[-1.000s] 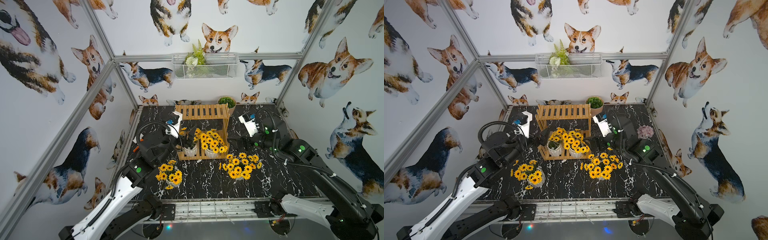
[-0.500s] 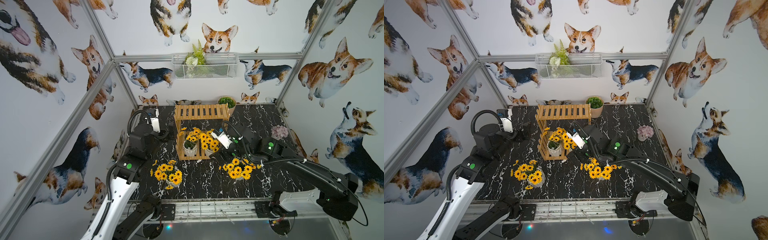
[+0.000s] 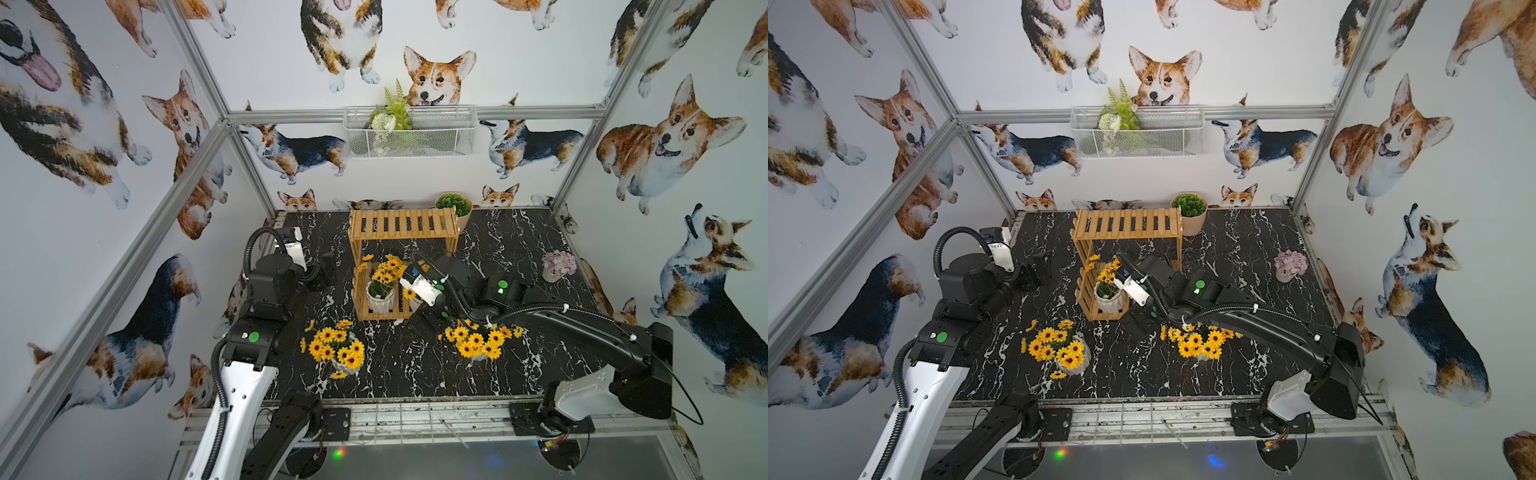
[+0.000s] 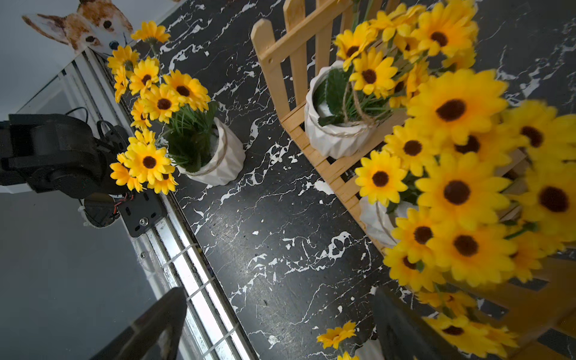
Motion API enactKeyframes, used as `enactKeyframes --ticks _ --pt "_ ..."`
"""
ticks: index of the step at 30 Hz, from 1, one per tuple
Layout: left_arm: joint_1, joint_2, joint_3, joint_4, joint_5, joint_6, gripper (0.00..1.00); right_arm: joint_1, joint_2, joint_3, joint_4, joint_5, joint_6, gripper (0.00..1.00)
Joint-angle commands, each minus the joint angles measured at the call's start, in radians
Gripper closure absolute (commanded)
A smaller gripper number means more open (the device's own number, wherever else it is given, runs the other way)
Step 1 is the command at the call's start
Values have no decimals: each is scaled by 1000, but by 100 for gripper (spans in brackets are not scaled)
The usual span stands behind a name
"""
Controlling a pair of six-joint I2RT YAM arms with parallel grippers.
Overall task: Take the sunflower pots off the shelves
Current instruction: Pick up the sunflower pot from the shelf.
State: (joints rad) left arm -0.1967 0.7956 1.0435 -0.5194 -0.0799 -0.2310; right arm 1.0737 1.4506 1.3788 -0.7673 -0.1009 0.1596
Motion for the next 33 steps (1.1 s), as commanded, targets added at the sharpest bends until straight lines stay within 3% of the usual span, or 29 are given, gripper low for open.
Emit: enactKeyframes --ticks 1,15,33 --pt "9 -10 -5 -3 19 -4 0 6 29 16 -16 -38 28 6" --pt "23 -39 -20 7 10 4 0 -6 152 48 -18 -88 41 9" --pt "31 -46 -30 26 -1 19 0 -122 240 65 -23 -105 -3 14"
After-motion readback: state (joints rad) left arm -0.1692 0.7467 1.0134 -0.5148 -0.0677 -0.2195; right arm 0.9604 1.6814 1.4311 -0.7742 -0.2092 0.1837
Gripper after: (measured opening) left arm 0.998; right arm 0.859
